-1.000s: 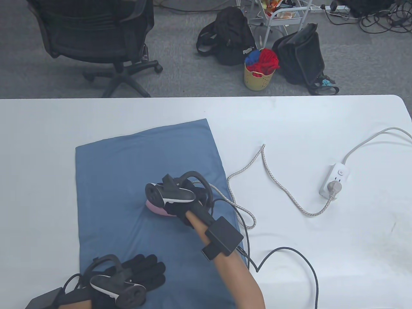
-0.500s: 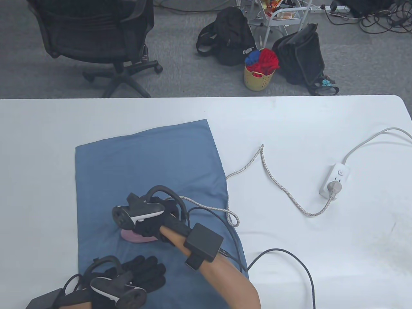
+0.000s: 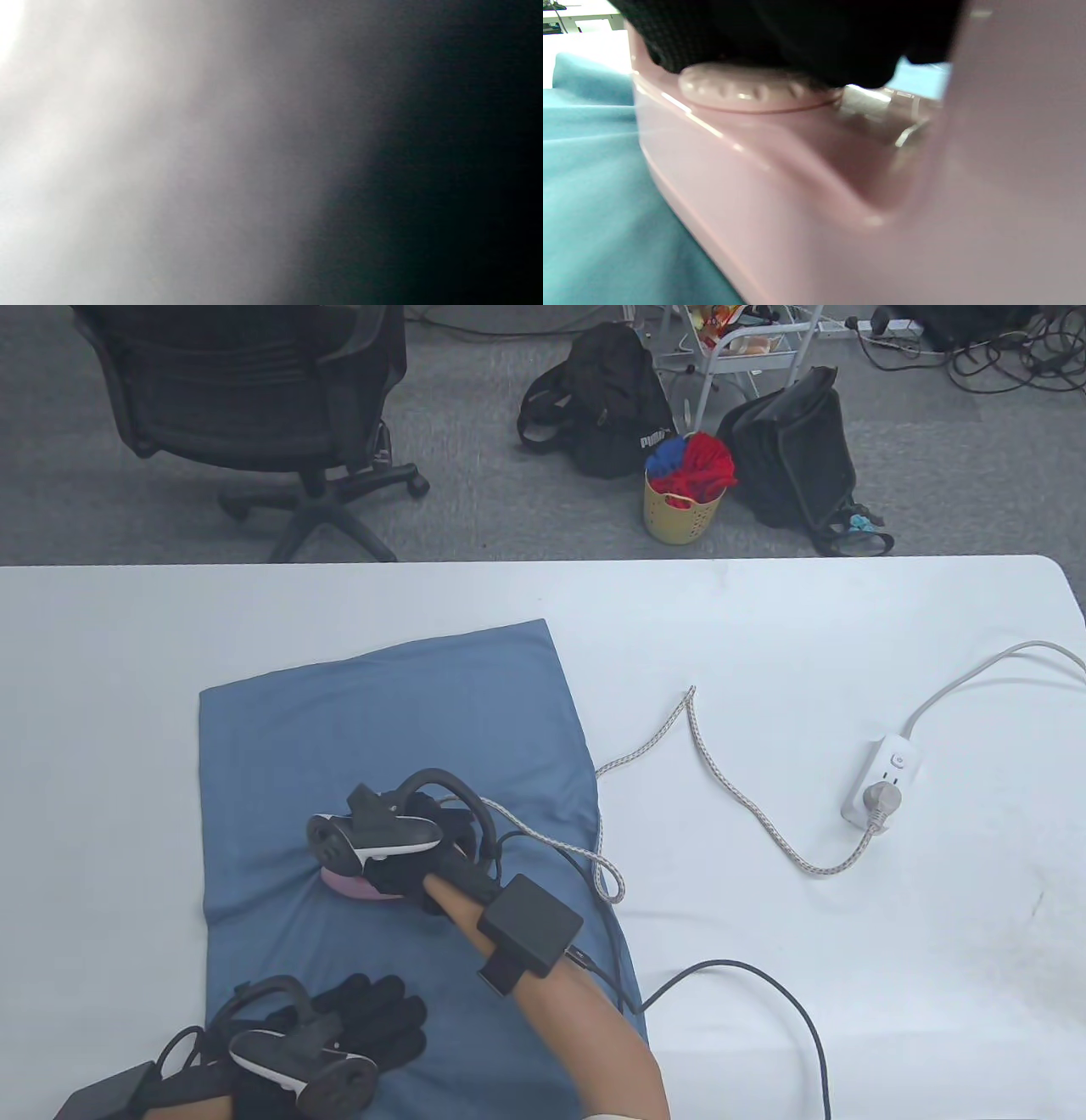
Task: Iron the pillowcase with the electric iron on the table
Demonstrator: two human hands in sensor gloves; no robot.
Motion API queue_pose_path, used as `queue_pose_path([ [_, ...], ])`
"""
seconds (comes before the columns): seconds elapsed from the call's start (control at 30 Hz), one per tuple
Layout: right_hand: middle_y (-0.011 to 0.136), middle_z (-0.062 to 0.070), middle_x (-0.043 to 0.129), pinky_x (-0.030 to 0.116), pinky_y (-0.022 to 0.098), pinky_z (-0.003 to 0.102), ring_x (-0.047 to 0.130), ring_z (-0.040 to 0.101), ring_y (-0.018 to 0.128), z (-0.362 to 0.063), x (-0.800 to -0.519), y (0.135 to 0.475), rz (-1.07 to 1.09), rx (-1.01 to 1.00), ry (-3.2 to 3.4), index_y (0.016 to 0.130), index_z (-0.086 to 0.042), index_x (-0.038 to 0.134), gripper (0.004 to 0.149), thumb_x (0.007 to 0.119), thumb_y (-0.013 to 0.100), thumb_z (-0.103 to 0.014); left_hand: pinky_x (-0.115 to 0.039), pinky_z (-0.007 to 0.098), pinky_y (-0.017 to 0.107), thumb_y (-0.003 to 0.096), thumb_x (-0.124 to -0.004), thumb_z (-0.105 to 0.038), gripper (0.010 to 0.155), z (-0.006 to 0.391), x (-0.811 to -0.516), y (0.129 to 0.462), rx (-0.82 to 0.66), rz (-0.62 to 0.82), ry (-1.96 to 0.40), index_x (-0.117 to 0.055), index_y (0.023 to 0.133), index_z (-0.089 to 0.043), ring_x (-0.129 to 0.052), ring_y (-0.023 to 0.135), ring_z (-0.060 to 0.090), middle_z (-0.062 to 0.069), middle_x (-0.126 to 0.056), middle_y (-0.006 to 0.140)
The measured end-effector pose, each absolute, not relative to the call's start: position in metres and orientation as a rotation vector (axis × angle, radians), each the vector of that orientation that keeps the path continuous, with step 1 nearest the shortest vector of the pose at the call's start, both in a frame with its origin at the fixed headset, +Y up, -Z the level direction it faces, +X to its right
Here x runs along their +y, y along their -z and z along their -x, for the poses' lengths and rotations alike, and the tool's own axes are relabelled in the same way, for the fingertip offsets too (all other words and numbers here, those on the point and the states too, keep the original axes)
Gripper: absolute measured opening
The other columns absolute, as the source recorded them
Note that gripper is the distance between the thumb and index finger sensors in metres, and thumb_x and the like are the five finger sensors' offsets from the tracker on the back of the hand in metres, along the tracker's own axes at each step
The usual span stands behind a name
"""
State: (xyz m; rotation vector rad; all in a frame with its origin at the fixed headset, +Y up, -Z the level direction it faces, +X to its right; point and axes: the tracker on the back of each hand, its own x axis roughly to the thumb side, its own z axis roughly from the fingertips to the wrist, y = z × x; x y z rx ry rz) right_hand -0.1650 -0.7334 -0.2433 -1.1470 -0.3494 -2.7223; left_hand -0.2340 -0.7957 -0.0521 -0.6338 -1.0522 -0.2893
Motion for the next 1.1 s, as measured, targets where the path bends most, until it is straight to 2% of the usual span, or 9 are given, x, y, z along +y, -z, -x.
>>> queue_pose_path([
  [0.07,0.041,-0.004,0.089,0.086,0.027,0.036,0.094,0.007,0.020,0.165,-0.733,0.244,1.144,-0.331,2.721,0.070,-0.019,0.080,0.033,0.077,0.045,-0.039,-0.009,0.056,0.077,0.0525,-0.047,-0.052,0.073,0.236,-0.798,0.052,-1.048,0.645,0.272,0.002,0.104,-0.036,0.009,0.103,0.036,0.001,0.015,0.114],
  [0.27,0.040,-0.006,0.090,0.088,0.025,0.034,0.094,0.005,0.018,0.160,-0.733,0.234,1.229,-0.002,2.684,0.069,-0.020,0.083,0.034,0.077,0.042,-0.041,-0.006,0.055,0.076,0.0523,-0.046,-0.054,0.074,0.237,-0.800,0.052,-1.049,0.665,0.248,0.005,0.103,-0.035,0.012,0.102,0.037,0.002,0.019,0.112],
  [0.43,0.040,-0.005,0.091,0.087,0.023,0.034,0.094,0.006,0.017,0.157,-0.731,0.242,1.305,-0.069,2.885,0.069,-0.017,0.083,0.035,0.079,0.043,-0.040,-0.006,0.055,0.076,0.0522,-0.046,-0.054,0.075,0.237,-0.800,0.052,-1.057,0.665,0.252,0.005,0.103,-0.034,0.012,0.101,0.037,0.002,0.019,0.112],
  [0.5,0.041,-0.004,0.090,0.086,0.024,0.035,0.093,0.007,0.018,0.165,-0.731,0.243,1.240,-0.184,2.858,0.071,-0.016,0.083,0.035,0.080,0.044,-0.039,-0.005,0.055,0.076,0.0523,-0.047,-0.055,0.075,0.237,-0.800,0.053,-1.056,0.677,0.242,0.005,0.103,-0.035,0.013,0.101,0.036,0.002,0.020,0.112],
  [0.67,0.041,-0.005,0.089,0.087,0.025,0.035,0.094,0.006,0.018,0.194,-0.732,0.261,1.053,-0.279,2.773,0.071,-0.017,0.080,0.034,0.077,0.045,-0.039,-0.006,0.055,0.076,0.0520,-0.047,-0.055,0.076,0.236,-0.799,0.050,-1.056,0.665,0.269,0.005,0.103,-0.033,0.012,0.102,0.038,0.005,0.020,0.112],
  [0.77,0.040,-0.005,0.089,0.087,0.024,0.035,0.094,0.006,0.017,0.198,-0.733,0.274,1.050,-0.230,2.790,0.070,-0.018,0.081,0.034,0.077,0.044,-0.039,-0.007,0.056,0.076,0.0521,-0.047,-0.054,0.076,0.236,-0.799,0.049,-1.053,0.661,0.271,0.005,0.104,-0.033,0.012,0.102,0.039,0.005,0.019,0.112],
  [1.0,0.041,-0.005,0.089,0.087,0.025,0.035,0.094,0.006,0.018,0.200,-0.731,0.288,0.980,-0.348,2.823,0.071,-0.019,0.081,0.034,0.076,0.044,-0.040,-0.008,0.056,0.077,0.0525,-0.046,-0.053,0.075,0.237,-0.798,0.050,-1.044,0.652,0.280,0.004,0.104,-0.033,0.010,0.102,0.038,0.005,0.016,0.113],
  [1.03,0.041,-0.005,0.089,0.087,0.026,0.035,0.094,0.007,0.019,0.200,-0.731,0.287,0.984,-0.319,2.823,0.071,-0.019,0.081,0.034,0.077,0.045,-0.039,-0.008,0.056,0.077,0.0524,-0.046,-0.053,0.075,0.237,-0.798,0.050,-1.042,0.653,0.279,0.004,0.104,-0.033,0.010,0.102,0.038,0.004,0.017,0.113],
  [1.1,0.040,-0.005,0.090,0.087,0.024,0.035,0.094,0.006,0.017,0.200,-0.733,0.285,0.980,-0.050,2.794,0.069,-0.019,0.082,0.034,0.077,0.043,-0.040,-0.007,0.056,0.076,0.0523,-0.047,-0.054,0.075,0.238,-0.798,0.051,-1.030,0.663,0.273,0.005,0.103,-0.033,0.011,0.102,0.039,0.005,0.016,0.113],
])
